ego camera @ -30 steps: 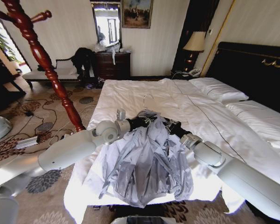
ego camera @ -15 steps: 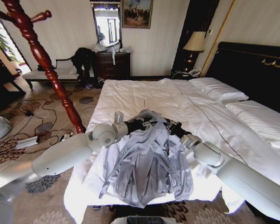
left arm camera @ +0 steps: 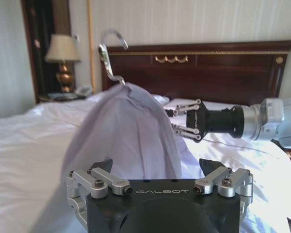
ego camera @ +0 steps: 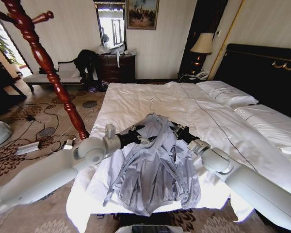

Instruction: Pick up the clothes from the bed and hang them on the clothes hanger.

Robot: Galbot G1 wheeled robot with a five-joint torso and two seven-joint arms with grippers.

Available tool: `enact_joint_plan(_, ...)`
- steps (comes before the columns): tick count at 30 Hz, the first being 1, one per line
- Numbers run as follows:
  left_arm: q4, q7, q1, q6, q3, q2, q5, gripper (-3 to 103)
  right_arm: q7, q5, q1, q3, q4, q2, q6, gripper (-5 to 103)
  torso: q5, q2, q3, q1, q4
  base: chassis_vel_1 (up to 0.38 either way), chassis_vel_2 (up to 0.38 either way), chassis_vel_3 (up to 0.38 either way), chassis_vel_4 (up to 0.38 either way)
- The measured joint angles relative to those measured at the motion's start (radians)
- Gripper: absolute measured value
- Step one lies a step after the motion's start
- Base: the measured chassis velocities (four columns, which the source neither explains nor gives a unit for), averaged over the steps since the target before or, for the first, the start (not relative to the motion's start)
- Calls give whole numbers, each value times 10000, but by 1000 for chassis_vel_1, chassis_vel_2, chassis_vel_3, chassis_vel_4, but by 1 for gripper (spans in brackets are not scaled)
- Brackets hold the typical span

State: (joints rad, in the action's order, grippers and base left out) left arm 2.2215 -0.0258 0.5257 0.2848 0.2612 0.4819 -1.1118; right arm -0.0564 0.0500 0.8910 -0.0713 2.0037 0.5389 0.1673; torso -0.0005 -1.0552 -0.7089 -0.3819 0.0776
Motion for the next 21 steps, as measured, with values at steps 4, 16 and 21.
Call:
enact_joint_plan(4, 887, -111, 1590, -204, -1795, -1064, -332, 100, -33, 206, 134, -139, -24, -50, -191, 18, 2, -1, 2, 3, -6, 0, 0, 0, 0)
enact_joint_plan(16, 1079, 310, 2358, -486, -3484, -879, -806, 100, -294, 851, 707, -896, 71, 160, -633, 18, 6, 0, 1, 1, -2, 0, 0, 0, 0)
enact_joint_plan(21, 942, 626, 4444, -749, -4635, -143, 537, 100, -813, 501, 1777, -1619, 610, 164, -530, 18, 4, -1, 1, 1, 1, 0, 0, 0, 0)
